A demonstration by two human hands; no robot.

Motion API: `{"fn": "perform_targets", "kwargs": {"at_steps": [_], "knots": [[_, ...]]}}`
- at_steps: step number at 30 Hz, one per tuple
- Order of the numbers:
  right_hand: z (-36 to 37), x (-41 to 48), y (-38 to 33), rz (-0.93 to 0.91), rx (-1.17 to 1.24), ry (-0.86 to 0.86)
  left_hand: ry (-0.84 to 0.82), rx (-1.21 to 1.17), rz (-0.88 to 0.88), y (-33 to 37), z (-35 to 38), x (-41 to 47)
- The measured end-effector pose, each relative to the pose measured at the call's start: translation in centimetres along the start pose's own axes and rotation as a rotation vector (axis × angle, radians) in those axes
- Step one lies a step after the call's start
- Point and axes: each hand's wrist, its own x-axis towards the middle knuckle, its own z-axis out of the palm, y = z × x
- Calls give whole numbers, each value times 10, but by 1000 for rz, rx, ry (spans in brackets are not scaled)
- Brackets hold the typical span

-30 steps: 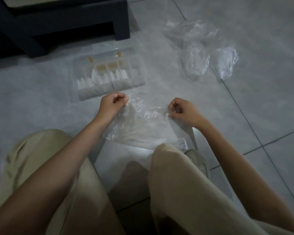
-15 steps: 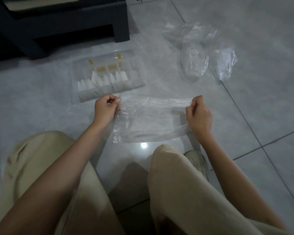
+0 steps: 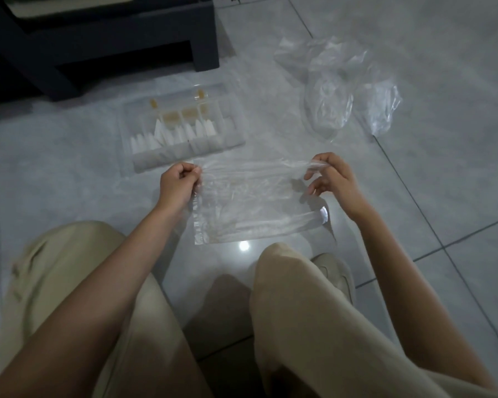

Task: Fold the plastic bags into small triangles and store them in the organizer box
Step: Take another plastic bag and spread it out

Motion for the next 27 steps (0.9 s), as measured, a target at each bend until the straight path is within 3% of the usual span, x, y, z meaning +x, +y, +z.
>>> {"fn": "perform_targets", "kwargs": {"at_steps": [4,9,16,22,27], "knots": [[-16,0,-9,90,4,-196,-9,13,5,0,0,0],[-25,-5,-23,108,71,-266,-16,24,10,1,0,-1],[-32,-2,-25,265,-177,-327,13,44,6,-3,-2,3],[-31,-3,-24,205,-310,-198,-11,66,26,-4,-2,2],[-23,2,-21,123,-88,-37,-12,-111,-131,-3,-4,6]]}}
